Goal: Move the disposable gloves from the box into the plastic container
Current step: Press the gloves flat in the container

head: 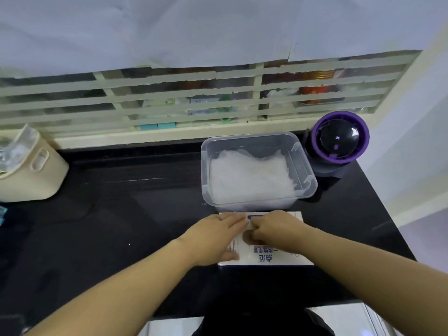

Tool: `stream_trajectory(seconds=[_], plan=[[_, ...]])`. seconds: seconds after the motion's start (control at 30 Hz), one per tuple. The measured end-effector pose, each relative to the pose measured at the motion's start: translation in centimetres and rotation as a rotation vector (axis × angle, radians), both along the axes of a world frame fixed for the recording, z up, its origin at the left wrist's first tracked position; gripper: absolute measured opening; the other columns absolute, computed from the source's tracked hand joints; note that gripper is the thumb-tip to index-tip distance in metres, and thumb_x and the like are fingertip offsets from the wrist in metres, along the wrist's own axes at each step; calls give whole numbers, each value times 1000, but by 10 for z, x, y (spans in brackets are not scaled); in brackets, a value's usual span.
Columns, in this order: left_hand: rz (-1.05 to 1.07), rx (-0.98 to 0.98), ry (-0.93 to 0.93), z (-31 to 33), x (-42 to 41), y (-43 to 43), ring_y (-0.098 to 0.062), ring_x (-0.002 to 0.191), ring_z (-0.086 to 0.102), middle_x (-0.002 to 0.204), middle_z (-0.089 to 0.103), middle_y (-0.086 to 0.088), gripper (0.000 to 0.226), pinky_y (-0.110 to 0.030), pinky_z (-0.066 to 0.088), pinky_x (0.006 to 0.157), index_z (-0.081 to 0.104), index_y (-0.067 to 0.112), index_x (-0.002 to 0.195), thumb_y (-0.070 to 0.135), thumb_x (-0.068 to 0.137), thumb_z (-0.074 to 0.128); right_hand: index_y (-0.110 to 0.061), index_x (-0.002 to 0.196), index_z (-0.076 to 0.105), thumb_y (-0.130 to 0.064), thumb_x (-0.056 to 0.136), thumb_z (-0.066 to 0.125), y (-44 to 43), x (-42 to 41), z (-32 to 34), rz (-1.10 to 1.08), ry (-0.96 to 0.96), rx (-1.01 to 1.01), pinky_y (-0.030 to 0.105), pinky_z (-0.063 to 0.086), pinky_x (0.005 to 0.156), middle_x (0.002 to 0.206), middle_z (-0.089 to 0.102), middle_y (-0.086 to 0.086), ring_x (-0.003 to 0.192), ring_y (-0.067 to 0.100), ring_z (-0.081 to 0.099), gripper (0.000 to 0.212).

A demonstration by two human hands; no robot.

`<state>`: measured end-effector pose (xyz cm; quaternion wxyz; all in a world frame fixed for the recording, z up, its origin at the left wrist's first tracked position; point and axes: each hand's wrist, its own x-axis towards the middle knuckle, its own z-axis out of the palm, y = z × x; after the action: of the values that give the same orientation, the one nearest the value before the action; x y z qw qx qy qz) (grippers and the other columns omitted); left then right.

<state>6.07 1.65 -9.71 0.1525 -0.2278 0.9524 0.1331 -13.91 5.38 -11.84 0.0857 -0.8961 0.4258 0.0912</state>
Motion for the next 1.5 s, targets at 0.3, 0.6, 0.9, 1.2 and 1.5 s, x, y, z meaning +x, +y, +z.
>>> stream_trajectory(seconds=[0.3,0.6,0.9,1.2,1.5], plan=[[43,-1,3,-8,-1,-1,-17,149,12,163,7,3,84,-30,15,120,10,16,156,48,93,56,-20,91,62,-14,88,62,24,-16,19,-129,-41,29,31,45,54,93,51,-4,68,17,54,7],[65,-4,-83,8,-8,4,-23,138,36,157,26,-2,76,-39,36,109,26,14,149,44,89,62,-26,103,52,-27,100,44,20,-34,132,-453,-357,23,15,45,78,102,48,-15,88,4,54,9],[497,773,303,74,-14,-2,7,112,57,127,58,23,64,-22,46,99,43,38,140,53,83,67,-24,92,61,-27,96,51,8,-49,164,-777,-935,281,25,54,84,93,64,-7,93,12,63,12],[756,1378,783,121,-24,-18,-23,97,70,101,73,-10,51,-30,57,84,63,6,109,52,87,51,-30,95,64,-29,94,53,7,-39,178,-636,-745,55,8,46,81,94,66,-17,91,-5,59,11],[910,1724,1403,128,-45,-43,-22,87,73,99,72,-18,25,-31,58,79,69,-2,96,11,78,57,-27,124,45,-49,75,64,-2,-21,157,-1084,-1258,-22,18,45,85,117,53,-13,109,6,54,57]])
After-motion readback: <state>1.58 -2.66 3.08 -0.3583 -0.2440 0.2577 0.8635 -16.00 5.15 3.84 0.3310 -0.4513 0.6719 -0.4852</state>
